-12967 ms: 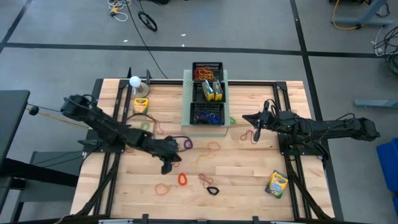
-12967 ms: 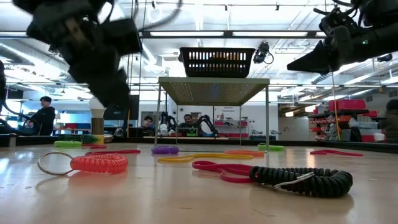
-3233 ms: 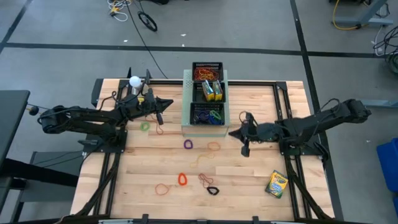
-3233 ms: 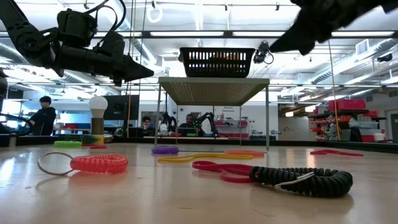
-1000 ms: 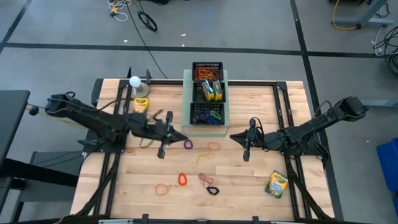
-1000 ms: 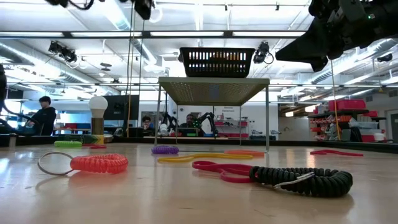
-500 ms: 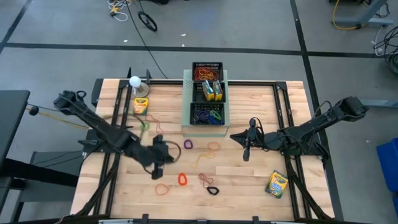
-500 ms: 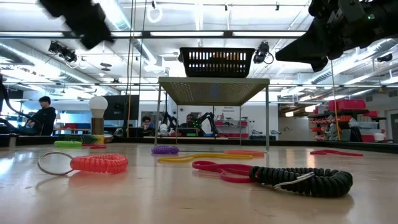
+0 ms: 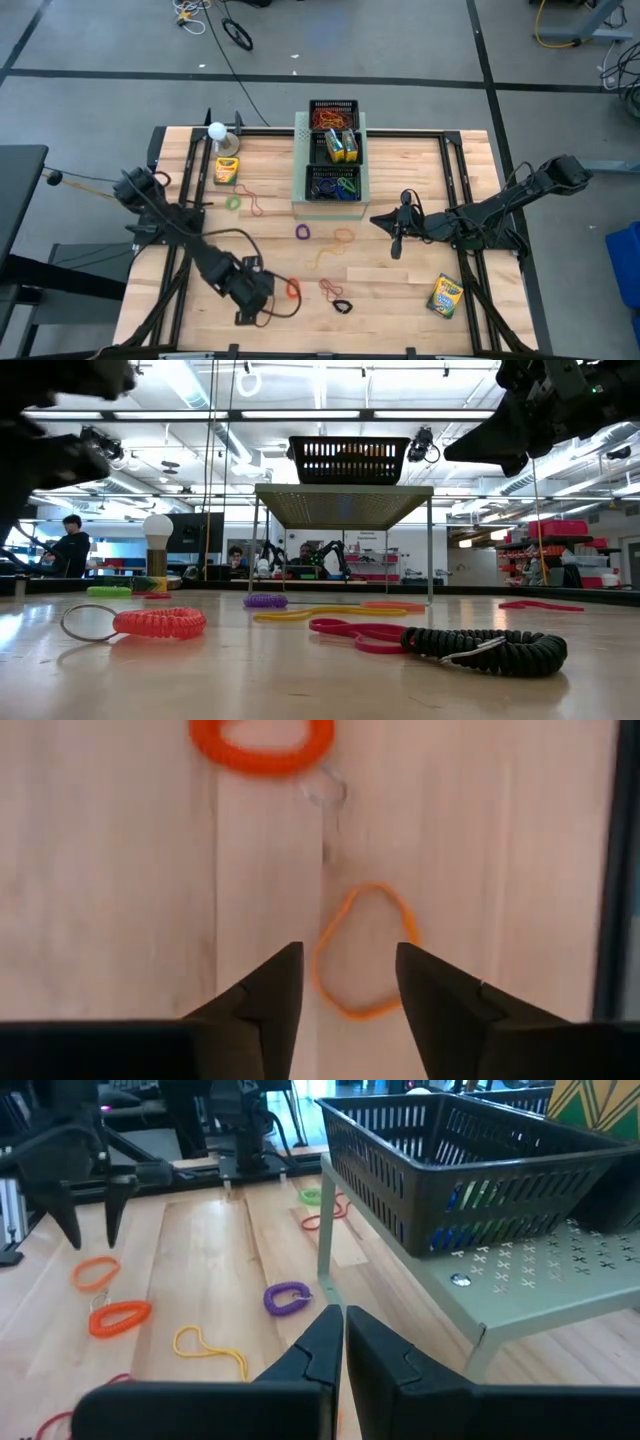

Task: Pick & Place Office Desk Supplies
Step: Put the bottom orange rubber band into the top black bin on the shelf

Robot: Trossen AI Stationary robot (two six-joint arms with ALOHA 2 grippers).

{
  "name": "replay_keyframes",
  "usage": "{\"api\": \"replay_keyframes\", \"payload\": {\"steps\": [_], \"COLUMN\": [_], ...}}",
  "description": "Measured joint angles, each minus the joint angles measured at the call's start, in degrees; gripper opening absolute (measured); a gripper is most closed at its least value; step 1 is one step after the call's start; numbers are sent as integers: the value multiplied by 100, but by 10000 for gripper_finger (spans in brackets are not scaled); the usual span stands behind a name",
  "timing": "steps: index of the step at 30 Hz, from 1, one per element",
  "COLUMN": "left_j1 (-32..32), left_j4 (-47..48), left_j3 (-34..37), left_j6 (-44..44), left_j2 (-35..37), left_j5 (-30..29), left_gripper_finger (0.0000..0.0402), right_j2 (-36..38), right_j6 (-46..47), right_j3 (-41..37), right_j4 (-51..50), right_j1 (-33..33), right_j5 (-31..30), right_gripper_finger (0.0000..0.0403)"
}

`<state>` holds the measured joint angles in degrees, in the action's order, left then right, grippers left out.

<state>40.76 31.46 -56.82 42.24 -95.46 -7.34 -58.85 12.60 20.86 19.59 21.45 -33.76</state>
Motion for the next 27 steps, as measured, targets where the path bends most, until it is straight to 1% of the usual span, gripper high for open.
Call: {"api": "replay_keyframes", "payload": {"steps": [5,10,13,17,19,20,23,27], "left_j1": [16,15,9,3,1,-16,-168,-575], "left_j4": [-40,-220,-191,-125,-35,84,290,705], "left_j3": [-2,-2,-11,-9,-2,4,9,7], "left_j6": [45,-92,-101,-162,-157,-127,-111,-198], "left_j2": [-387,-750,-805,-779,-656,-549,2,1141], "left_j5": [-46,-49,-2,32,26,-24,-217,-971], "left_gripper_finger": [165,140,108,45,15,9,5,4], "right_j2": [-2,-2,-2,-2,-2,-2,-2,-2], "right_j6": [0,1,0,0,0,0,0,0], "right_j3": [0,0,0,0,0,0,0,0], "right_j4": [-14,-11,-13,-13,-15,-13,-13,-13], "right_j1": [1,0,1,0,0,2,1,0], "right_j5": [1,2,3,4,8,9,14,13], "right_gripper_finger": [27,27,27,27,27,27,27,27]}}
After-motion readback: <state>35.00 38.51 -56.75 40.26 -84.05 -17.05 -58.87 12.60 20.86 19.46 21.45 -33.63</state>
